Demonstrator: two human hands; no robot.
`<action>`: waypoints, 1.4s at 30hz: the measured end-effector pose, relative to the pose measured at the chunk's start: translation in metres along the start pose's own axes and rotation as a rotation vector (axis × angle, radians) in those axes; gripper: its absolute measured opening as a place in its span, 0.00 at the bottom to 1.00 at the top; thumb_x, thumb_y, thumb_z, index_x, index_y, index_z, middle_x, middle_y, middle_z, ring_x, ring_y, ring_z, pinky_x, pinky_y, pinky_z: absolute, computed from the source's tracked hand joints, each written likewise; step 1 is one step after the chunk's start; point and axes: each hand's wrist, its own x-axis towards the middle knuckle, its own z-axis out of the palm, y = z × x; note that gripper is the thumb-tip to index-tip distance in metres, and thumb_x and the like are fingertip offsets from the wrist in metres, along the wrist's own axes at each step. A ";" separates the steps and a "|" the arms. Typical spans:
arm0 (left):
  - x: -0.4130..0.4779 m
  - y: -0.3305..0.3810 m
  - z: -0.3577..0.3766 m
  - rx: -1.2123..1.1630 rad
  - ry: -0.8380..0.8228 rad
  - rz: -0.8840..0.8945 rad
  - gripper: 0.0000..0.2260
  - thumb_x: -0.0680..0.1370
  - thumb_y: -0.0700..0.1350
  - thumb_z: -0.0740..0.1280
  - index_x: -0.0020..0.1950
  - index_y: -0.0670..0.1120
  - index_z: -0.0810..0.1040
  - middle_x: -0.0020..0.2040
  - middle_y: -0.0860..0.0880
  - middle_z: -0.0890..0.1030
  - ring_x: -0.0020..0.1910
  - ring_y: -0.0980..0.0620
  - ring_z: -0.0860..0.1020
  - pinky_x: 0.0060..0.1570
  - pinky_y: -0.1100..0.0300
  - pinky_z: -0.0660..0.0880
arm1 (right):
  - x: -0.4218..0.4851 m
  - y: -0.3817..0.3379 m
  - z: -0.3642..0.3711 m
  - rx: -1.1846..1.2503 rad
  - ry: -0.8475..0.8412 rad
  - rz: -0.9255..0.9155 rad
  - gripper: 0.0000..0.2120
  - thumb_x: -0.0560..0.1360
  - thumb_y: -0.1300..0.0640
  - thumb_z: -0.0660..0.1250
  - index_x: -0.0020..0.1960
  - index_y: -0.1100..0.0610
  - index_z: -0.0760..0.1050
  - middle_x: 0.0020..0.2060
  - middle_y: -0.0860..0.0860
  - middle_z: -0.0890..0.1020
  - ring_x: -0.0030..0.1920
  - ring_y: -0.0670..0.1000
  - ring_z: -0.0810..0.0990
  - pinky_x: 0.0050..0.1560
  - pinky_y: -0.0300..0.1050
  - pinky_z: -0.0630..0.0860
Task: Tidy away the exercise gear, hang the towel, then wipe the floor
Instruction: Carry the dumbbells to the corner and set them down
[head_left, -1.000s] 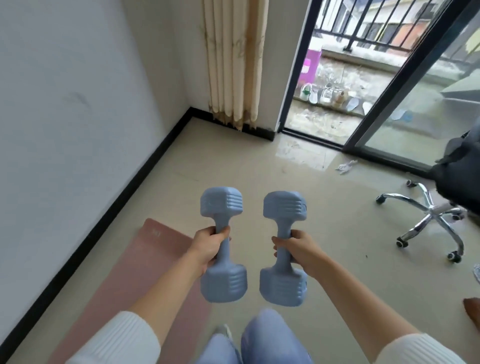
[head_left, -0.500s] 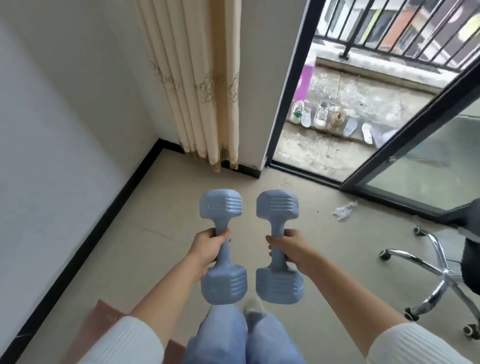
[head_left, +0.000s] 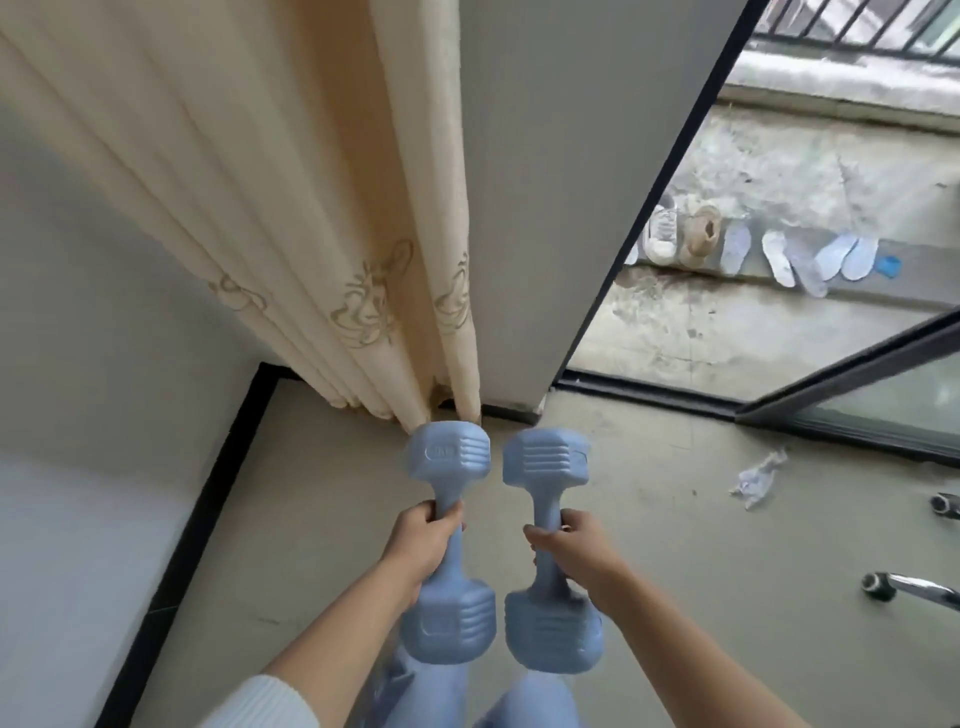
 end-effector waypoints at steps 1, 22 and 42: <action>0.027 0.002 0.001 0.019 -0.009 -0.007 0.09 0.78 0.50 0.65 0.46 0.45 0.79 0.47 0.44 0.82 0.43 0.48 0.77 0.54 0.49 0.76 | 0.025 -0.002 0.007 0.002 0.007 0.010 0.12 0.72 0.58 0.70 0.49 0.66 0.76 0.39 0.57 0.78 0.38 0.53 0.76 0.40 0.45 0.73; 0.478 -0.138 0.039 0.189 -0.021 -0.022 0.12 0.78 0.53 0.65 0.44 0.45 0.78 0.41 0.46 0.80 0.39 0.49 0.78 0.43 0.57 0.73 | 0.461 0.128 0.106 0.156 0.012 0.097 0.08 0.76 0.54 0.67 0.44 0.59 0.74 0.40 0.55 0.78 0.40 0.52 0.77 0.32 0.39 0.67; 0.565 -0.141 0.046 0.244 0.043 0.012 0.07 0.78 0.52 0.65 0.47 0.50 0.78 0.50 0.45 0.82 0.53 0.46 0.79 0.60 0.47 0.75 | 0.550 0.137 0.119 0.125 -0.048 -0.035 0.08 0.77 0.56 0.67 0.53 0.57 0.72 0.48 0.56 0.80 0.50 0.55 0.80 0.52 0.49 0.77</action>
